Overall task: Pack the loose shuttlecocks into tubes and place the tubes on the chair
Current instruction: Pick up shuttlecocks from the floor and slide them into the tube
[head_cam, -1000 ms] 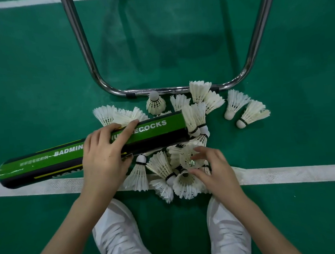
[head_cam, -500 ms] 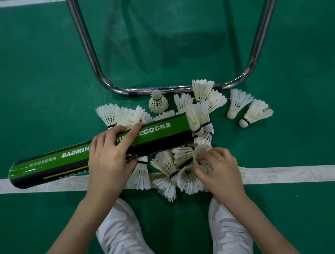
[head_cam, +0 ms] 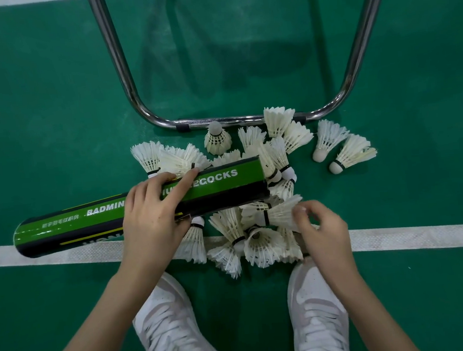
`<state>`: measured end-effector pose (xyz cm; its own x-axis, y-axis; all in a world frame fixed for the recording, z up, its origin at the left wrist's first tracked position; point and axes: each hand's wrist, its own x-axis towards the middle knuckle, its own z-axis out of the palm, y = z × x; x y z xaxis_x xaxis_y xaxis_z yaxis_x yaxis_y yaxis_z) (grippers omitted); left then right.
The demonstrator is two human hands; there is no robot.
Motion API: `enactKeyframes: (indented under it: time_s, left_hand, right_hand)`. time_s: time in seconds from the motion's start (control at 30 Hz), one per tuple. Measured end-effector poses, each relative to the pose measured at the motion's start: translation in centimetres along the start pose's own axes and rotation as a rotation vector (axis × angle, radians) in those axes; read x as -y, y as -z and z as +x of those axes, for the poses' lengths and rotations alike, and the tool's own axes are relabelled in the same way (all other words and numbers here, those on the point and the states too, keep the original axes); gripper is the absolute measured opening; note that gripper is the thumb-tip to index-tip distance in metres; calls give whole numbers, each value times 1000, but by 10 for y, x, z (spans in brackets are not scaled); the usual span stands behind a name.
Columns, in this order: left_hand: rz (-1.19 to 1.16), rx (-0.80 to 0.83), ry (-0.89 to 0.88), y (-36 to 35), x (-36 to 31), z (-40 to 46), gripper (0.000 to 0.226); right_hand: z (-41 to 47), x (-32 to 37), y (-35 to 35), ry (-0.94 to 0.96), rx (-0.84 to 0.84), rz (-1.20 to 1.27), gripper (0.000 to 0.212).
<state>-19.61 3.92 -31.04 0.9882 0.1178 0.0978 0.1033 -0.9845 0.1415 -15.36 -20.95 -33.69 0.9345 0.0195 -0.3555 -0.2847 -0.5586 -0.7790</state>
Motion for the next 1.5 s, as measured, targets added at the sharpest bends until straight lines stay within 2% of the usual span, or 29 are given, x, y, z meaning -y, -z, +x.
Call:
enactKeyframes:
  time_s: [0.1, 0.43, 0.67, 0.8, 0.9, 0.97, 1.17, 1.5]
  left_hand:
    - [-10, 4, -13, 1, -2, 0, 86]
    - [1, 24, -53, -3, -5, -2, 82]
    - [-33, 17, -91, 0, -16, -3, 87]
    - [-44, 16, -84, 3, -18, -2, 86]
    - [-47, 15, -92, 6, -20, -2, 87]
    - [-52, 11, -91, 7, -21, -1, 88]
    - [-66, 8, -92, 10, -23, 0, 86]
    - [-72, 17, -102, 12, -26, -1, 87]
  right_hand:
    - [-2, 7, 16, -7, -17, 146, 14]
    - [-5, 31, 42, 71, -142, 326, 13]
    - [-12, 46, 31, 115, 88, 501, 9]
    - [-15, 51, 20, 85, 176, 587, 24]
    - [-16, 54, 12, 53, 222, 490, 45]
    - [-16, 55, 7, 40, 196, 381, 52]
    - [-17, 57, 4, 56, 101, 385, 44]
    - [-17, 55, 5, 75, 93, 451, 45]
